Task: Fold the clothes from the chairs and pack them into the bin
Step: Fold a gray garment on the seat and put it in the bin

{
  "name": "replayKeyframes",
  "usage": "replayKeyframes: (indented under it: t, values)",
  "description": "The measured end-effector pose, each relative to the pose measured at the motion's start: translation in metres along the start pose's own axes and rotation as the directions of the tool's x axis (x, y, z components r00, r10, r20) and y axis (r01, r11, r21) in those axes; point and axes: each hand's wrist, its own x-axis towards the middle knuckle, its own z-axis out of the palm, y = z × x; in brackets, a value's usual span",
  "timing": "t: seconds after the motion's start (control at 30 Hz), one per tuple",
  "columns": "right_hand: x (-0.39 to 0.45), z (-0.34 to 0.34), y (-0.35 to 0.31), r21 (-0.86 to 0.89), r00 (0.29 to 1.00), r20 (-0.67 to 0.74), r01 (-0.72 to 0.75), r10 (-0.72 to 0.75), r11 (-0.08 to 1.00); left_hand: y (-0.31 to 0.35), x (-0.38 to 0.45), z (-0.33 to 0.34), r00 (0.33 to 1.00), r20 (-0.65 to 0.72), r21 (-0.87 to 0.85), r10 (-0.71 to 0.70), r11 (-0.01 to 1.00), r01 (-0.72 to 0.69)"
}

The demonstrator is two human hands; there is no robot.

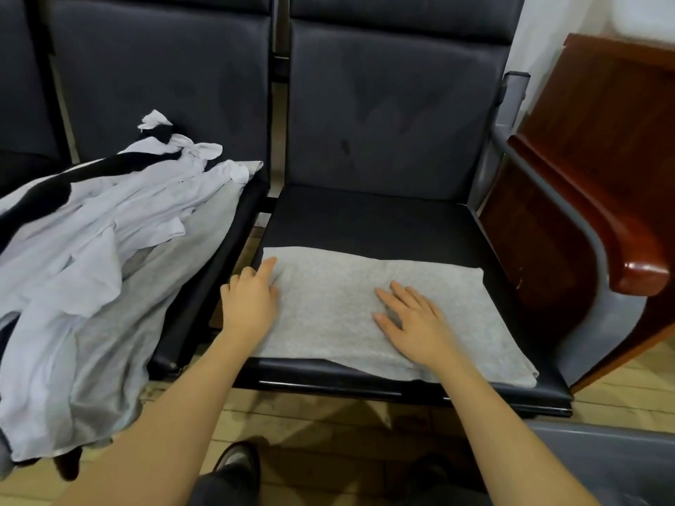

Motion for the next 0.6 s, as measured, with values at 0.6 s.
replayKeyframes:
  t: [0.6]
  values:
    - [-0.011, 0.0, -0.027, 0.085, 0.983, -0.176, -0.029, 0.043, 0.996, 0.049, -0.01, -0.035, 0.909, -0.317, -0.503, 0.27, 0.765, -0.403]
